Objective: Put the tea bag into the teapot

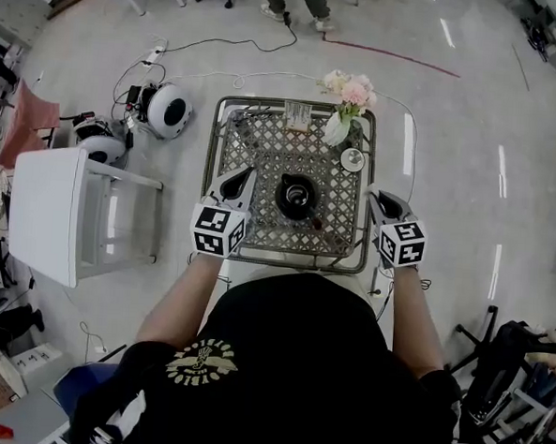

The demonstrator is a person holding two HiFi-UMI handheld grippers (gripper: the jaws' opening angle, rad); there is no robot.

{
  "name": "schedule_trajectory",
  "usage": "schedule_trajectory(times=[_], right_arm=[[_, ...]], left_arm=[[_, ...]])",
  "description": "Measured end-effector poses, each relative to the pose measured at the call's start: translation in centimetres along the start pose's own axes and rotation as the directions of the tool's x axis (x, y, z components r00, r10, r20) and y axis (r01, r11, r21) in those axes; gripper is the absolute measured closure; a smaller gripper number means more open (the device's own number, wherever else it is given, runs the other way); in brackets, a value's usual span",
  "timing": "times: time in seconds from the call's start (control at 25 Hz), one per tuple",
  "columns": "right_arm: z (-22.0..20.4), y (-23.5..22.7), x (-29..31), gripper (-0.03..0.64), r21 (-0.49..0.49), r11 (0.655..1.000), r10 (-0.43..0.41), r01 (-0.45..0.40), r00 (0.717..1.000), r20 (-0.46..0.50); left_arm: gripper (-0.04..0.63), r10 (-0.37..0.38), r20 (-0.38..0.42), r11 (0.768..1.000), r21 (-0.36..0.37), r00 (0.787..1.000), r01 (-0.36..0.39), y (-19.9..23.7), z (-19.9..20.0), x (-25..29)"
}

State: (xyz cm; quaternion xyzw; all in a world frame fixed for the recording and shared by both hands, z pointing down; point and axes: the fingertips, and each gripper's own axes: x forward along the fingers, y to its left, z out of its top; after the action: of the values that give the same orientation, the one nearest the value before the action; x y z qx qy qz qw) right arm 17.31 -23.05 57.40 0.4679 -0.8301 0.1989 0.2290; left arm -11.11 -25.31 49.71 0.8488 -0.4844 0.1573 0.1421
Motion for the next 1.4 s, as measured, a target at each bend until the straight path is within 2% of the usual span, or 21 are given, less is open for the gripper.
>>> schedule_trajectory(times=[0.2, 0.32, 0.44, 0.64, 1.4], right_arm=[[4.7, 0.7, -2.4, 0.571, 0.015, 1.000, 0.004, -0.007, 0.981, 0.192], [6.8, 1.7, -3.1, 0.571, -0.022, 1.000, 0.023, -0.018, 0.967, 0.255], [7.9, 2.5, -2.8, 0.571, -0.060, 0.998, 0.046, -0.031, 0.963, 0.267], [9.1, 3.6, -1.7, 0.571, -0.069, 0.996, 0.081, -0.064, 0.959, 0.271], [11.6, 10.4, 2.3, 0.571, -0.134, 0.973, 0.219, -0.189, 0.939, 0.264]], left_arm=[[0.598, 0.007, 0.009, 1.000, -0.004, 1.000, -0.007, 0.4, 0.4, -0.3], [0.598, -0.004, 0.040, 1.000, -0.012, 0.999, 0.005, 0.5, 0.7, -0.8], [0.598, 0.004, 0.057, 1.000, -0.014, 0.998, -0.003, 0.8, 0.9, -1.1], [0.598, 0.036, 0.062, 0.999, -0.020, 0.997, -0.035, 2.1, 1.0, -1.6], [0.598, 0.110, 0.043, 0.993, -0.055, 0.993, -0.108, 6.7, -0.6, -4.7]])
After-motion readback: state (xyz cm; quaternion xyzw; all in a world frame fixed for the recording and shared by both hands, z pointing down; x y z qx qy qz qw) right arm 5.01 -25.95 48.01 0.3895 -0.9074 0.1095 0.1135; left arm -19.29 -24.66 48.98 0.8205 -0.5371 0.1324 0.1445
